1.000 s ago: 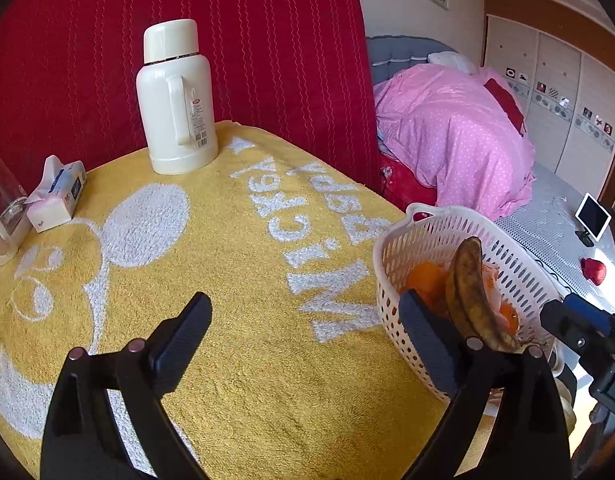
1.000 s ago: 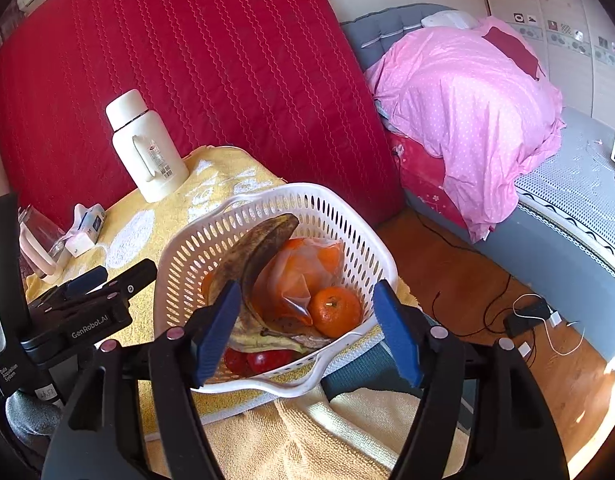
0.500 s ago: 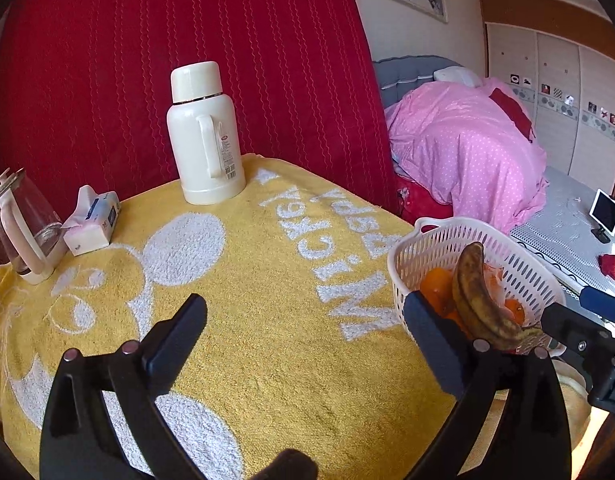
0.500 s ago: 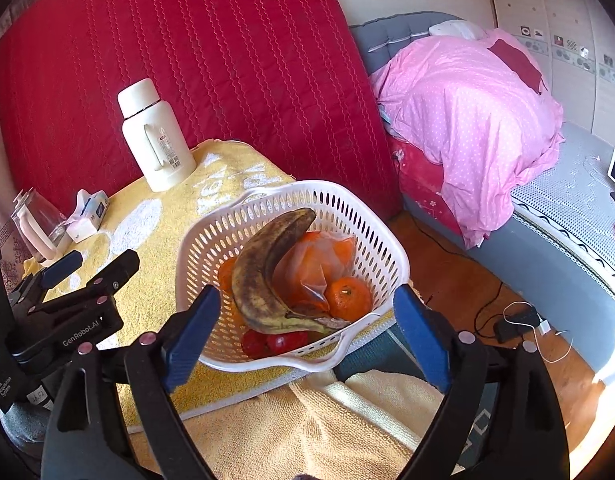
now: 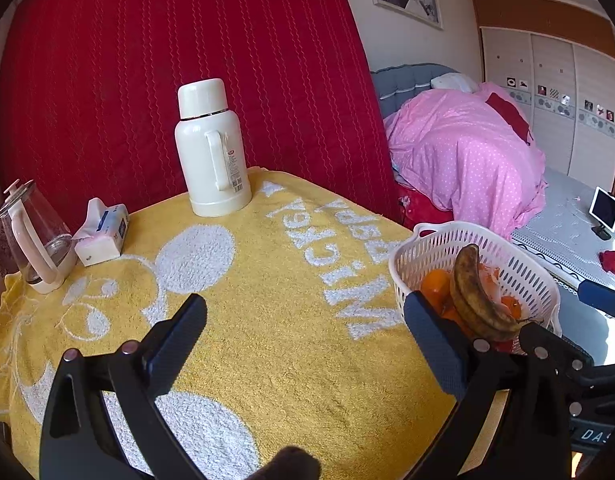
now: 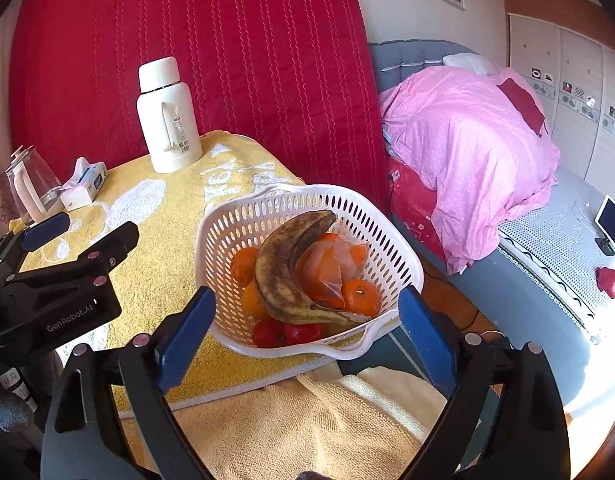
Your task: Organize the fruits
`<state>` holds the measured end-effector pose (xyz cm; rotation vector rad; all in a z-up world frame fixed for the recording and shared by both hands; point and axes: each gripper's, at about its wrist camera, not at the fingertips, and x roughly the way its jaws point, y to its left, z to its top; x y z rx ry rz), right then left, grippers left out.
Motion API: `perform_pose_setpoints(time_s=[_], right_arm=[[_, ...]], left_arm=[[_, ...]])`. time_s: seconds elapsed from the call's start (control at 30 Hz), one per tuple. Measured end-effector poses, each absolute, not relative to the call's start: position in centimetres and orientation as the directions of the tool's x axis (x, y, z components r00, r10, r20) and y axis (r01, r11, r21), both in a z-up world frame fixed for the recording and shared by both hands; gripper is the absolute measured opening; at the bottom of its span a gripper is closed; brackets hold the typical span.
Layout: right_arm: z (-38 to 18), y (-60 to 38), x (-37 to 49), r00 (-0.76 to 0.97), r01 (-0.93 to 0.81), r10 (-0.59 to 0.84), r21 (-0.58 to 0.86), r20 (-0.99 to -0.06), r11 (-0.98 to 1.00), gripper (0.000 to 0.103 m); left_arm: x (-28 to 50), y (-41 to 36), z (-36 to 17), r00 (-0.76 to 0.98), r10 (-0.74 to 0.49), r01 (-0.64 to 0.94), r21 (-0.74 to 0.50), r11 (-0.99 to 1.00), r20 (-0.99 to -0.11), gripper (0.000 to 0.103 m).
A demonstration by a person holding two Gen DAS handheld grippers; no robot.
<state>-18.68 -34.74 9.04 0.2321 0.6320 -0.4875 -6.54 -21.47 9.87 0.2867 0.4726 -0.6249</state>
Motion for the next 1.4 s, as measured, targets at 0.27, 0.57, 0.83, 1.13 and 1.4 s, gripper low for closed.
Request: perform_pose_setpoints(time_s=[0.27,0.57,0.83,1.13,1.4], right_arm=[[9.1,-34.4,-18.7,0.694,0.51,-0.381,0.043,-0.612,0.859,0.094],[8.7,-34.2,-18.3,0.686,0.513,-0.381,0.041,-0.62,0.857,0.095],[8.3,-34.0,-18.0,0.682,0.507,-0.382,0.026,-0.624,0.862,0.095],[8.1,-34.1,-17.8,0.68,0.505,-0.381,0.024,-0.627,0.863,0.095],[8.0,-34.4,-17.8,0.678,0.516,-0.387,0.031,-0.625,0.856,0.095]], left_arm=[[-6.4,-21.1,9.7,0.715,-0.481,0.607,0.111,0.787,-0.506,0.098],[-6.5,-21.1,9.2,0.709,-0.479,0.612,0.114,0.783,-0.518,0.098],[-6.4,-21.3,8.9,0.705,-0.478,0.614,0.115,0.781,-0.524,0.098],[-6.2,-21.4,8.6,0.703,-0.473,0.614,0.116,0.781,-0.531,0.098],[-6.4,-21.5,8.4,0.701,-0.474,0.617,0.121,0.777,-0.532,0.098]])
